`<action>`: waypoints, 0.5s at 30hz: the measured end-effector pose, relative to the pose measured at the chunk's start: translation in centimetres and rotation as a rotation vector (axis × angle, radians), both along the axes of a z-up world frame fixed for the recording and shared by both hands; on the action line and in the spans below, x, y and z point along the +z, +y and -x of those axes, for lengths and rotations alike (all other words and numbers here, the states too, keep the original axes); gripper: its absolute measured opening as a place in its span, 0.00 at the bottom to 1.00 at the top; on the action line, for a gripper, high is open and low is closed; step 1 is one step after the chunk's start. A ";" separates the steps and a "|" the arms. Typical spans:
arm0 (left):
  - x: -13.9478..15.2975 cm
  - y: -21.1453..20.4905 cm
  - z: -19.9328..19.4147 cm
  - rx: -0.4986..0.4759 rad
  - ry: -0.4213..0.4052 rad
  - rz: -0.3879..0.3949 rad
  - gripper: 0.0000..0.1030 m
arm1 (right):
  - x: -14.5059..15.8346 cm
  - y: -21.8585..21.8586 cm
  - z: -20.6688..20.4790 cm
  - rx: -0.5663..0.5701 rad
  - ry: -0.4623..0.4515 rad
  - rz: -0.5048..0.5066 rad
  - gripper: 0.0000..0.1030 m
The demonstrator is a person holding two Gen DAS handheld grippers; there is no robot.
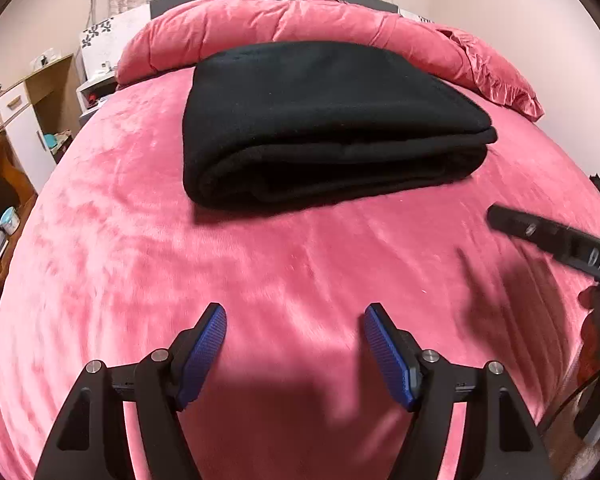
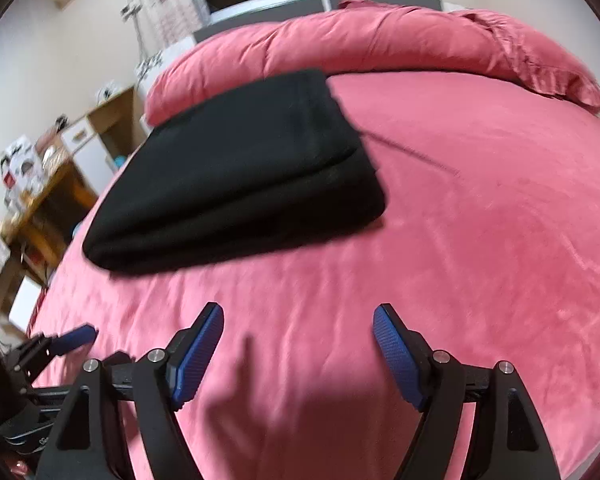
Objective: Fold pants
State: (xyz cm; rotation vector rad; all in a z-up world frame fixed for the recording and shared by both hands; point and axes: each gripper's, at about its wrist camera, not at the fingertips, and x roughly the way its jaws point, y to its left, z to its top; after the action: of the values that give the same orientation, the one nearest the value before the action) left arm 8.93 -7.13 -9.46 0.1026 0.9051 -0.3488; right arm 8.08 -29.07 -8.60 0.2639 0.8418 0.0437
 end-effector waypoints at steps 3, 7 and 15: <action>0.6 0.0 1.5 0.032 -0.028 -0.018 0.70 | 0.3 0.7 0.6 0.007 -0.003 0.026 0.75; 2.4 0.4 3.2 0.100 -0.097 -0.050 0.71 | 1.7 1.2 1.6 -0.017 -0.035 0.077 0.76; 5.6 2.1 4.6 0.156 -0.183 0.006 0.71 | 4.7 3.0 4.6 0.008 -0.114 0.121 0.80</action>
State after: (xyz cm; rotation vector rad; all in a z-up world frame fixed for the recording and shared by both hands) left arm 4.31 -5.08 -3.85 0.0568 0.7257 -0.1932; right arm 3.44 -26.11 -3.86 0.1429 0.7292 0.0153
